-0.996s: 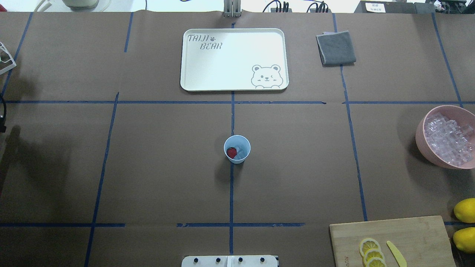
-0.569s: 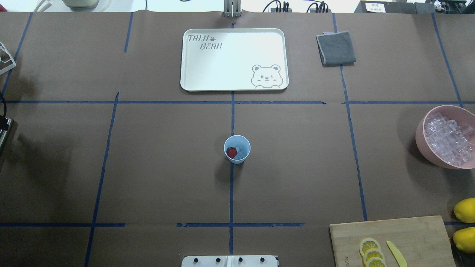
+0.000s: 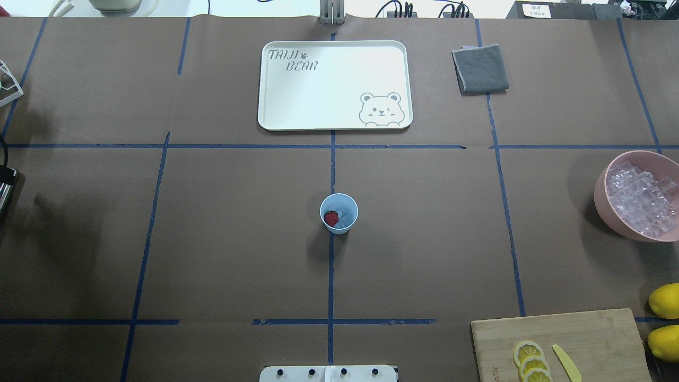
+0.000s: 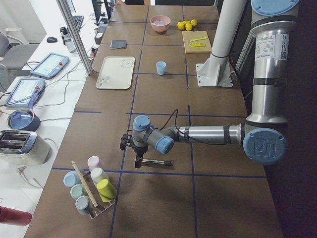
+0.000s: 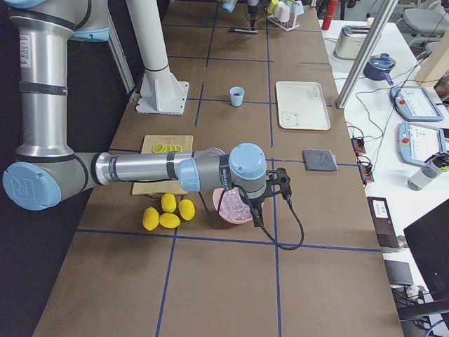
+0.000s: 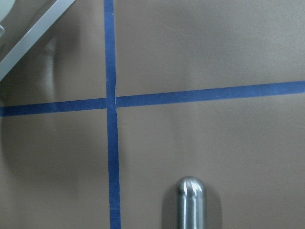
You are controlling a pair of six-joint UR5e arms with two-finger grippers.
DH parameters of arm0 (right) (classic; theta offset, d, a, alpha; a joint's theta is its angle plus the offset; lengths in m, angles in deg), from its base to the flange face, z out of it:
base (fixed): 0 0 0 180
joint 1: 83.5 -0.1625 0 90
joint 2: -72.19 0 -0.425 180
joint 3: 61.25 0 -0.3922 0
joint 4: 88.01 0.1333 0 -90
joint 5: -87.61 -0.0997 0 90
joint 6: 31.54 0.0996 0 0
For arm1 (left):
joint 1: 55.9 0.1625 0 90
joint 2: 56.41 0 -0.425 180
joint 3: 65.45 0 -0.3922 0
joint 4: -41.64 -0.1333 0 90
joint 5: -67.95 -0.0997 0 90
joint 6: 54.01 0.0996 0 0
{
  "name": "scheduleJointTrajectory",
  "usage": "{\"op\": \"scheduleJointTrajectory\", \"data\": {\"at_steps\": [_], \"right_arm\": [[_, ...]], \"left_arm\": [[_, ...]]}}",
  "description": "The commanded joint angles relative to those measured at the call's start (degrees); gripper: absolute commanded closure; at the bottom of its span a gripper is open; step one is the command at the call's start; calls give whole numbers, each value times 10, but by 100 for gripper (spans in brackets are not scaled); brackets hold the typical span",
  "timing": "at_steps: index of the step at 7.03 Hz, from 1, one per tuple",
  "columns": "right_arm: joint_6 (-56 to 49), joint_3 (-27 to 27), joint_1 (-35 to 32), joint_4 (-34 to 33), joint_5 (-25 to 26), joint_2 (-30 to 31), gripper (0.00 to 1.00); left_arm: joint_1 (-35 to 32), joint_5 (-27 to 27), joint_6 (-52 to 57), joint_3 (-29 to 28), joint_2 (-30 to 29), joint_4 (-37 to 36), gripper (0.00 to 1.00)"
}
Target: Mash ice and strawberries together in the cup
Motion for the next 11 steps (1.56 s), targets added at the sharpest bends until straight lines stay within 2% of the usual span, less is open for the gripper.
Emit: {"op": "scheduleJointTrajectory", "data": {"at_steps": [1, 2, 3, 4, 5, 6, 7, 11], "right_arm": [[-1, 0, 0, 1, 4, 4, 1], [-1, 0, 0, 1, 4, 6, 1], [-1, -2, 0, 1, 4, 6, 1], [-1, -4, 0, 0, 2, 6, 1], [0, -9, 0, -1, 1, 6, 1], [0, -14, 0, -2, -1, 3, 1], [1, -17, 0, -2, -1, 3, 1], [0, -58, 0, 2, -7, -1, 1]], "left_arm": [[-53, 19, 129, 39, -4, -105, 0], [-85, 21, 195, 80, -9, -187, 0], [-116, 53, 236, 98, -11, -231, 0], [-161, 120, 283, 93, -8, -246, 0], [-208, 154, 342, 91, -6, -273, 0], [-236, 156, 378, 92, -8, -314, 0], [-250, 155, 380, 88, -9, -323, 0], [-253, 154, 372, 79, 0, -323, 0]]}}
